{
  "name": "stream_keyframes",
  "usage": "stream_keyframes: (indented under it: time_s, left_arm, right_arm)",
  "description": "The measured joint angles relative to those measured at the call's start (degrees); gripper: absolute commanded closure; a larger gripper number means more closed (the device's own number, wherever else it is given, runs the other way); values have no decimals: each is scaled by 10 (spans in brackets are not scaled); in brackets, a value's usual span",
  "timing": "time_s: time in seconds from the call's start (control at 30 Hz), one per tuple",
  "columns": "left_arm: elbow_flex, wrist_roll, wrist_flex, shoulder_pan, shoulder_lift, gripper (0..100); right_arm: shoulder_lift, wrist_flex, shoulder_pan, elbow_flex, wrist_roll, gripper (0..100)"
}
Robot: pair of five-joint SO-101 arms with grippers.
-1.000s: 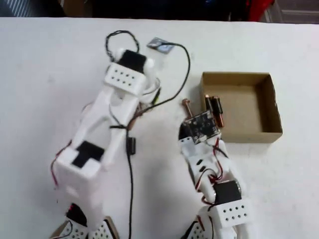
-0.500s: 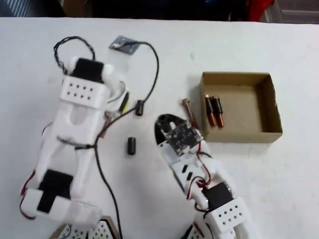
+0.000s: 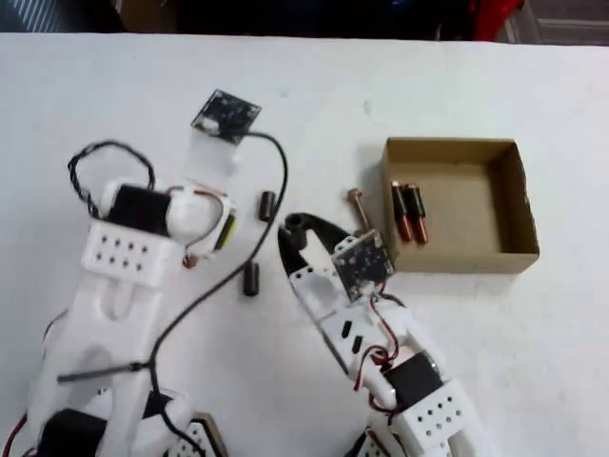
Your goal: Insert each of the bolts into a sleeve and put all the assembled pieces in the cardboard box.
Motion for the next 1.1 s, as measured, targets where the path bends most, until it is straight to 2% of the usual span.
stream_keyframes:
  time_s: [0.3,0.5,0.63,0.8,1.1]
  left_arm:
    - [8,-1,-43,-17,-27,980]
    - [-15,18,-55,-17,-27,980]
    - [-61,44,-58,-15,-27,980]
    - [-66,48,-61,30,-47,980]
    - [-35,48,-141,91,-149,980]
  right_arm:
    - [-178,98,0,0,-1,982]
    - [-195,113,0,5,-1,982]
    - [-195,62,1,58,-1,982]
    - [-195,-10,1,117,-1,982]
    - [-195,-40,0,129,-2,981]
